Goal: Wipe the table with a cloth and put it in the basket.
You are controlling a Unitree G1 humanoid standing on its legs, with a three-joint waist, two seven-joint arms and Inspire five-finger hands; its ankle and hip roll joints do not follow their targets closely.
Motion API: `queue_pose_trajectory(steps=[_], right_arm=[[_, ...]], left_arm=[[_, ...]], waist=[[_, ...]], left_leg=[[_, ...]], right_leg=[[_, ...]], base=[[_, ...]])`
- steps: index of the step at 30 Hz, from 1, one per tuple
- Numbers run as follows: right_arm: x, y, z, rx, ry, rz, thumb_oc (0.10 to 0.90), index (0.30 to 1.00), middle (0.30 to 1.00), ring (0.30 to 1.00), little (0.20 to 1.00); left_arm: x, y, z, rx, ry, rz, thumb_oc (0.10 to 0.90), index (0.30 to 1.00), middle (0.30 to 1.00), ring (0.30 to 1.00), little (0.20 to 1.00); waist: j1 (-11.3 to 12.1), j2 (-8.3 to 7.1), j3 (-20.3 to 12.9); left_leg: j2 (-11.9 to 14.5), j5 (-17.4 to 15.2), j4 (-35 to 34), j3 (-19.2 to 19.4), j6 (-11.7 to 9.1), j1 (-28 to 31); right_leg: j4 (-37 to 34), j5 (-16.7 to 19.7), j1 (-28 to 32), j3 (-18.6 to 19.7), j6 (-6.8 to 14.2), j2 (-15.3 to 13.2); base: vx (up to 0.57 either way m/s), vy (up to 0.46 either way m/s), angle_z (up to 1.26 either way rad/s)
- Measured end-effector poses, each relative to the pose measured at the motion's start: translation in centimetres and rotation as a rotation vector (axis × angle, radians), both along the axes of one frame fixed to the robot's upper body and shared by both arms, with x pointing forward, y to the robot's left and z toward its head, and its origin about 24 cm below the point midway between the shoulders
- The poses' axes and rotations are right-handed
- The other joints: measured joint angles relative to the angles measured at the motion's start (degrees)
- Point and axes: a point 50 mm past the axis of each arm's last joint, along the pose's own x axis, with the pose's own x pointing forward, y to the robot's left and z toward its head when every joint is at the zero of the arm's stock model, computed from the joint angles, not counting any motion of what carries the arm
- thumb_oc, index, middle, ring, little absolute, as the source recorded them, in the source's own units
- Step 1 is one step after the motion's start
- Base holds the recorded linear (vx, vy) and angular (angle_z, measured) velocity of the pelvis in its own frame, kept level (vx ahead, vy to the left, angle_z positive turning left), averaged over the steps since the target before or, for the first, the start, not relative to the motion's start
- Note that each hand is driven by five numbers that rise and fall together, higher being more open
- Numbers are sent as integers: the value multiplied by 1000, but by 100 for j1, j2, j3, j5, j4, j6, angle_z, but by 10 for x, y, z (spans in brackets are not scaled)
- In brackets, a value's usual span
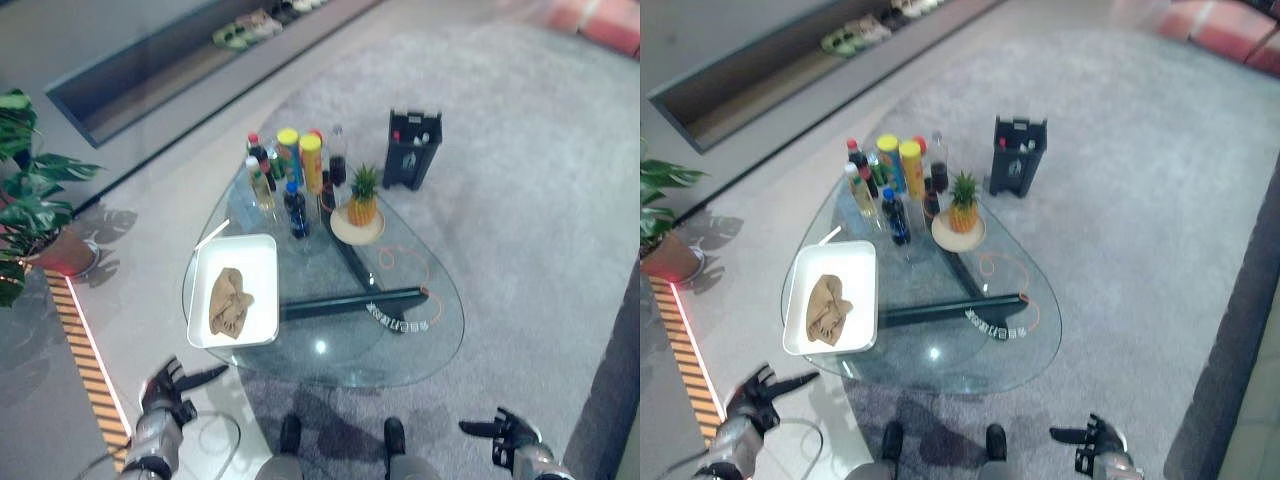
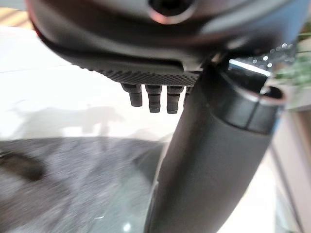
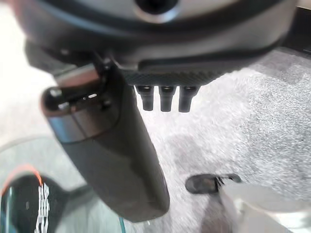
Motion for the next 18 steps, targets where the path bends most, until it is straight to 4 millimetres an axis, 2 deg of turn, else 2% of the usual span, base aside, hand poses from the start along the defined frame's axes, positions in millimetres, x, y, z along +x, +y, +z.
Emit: queue_pose_trajectory(steps=[1,3,8,14,18], right_arm=[[-1,1,-1,7,11,8,800,900,900,900,900],[-10,7,-6,35,68,30,800,900,900,900,900],[-31,10,-12,66,165,41,800,900,900,900,900],[-57,14,-18,82,282,63,800,900,900,900,900],[-62,16,-19,91,309,65,800,900,900,900,900]], left_arm=[[-5,-2,-3,-9,21,-11,800,900,900,900,900],[-27,-9,-15,-32,135,-102,800,900,900,900,900],[-58,-32,-31,-97,324,-299,800,900,900,900,900],[-81,-44,-40,-141,468,-336,800,900,900,900,900],[-82,-44,-40,-136,483,-329,800,900,900,900,900]], waist=[[9,0,-24],[4,30,-232],[4,111,-593],[0,97,-719],[-7,92,-736]], left_leg=[[-1,-3,0,-1,1,42],[-2,-22,-1,-29,17,126],[8,-89,-20,-70,34,208],[14,-89,-37,-74,34,312],[16,-88,-37,-77,34,316]], right_leg=[[-1,-12,47,-5,2,-1],[-15,-29,157,-57,2,-5],[-33,-121,260,-129,-21,-4],[-35,-116,357,-133,-29,0],[-35,-111,359,-135,-33,2]], base=[[76,2,5],[92,3,10],[67,9,6],[32,13,0],[0,0,0]])
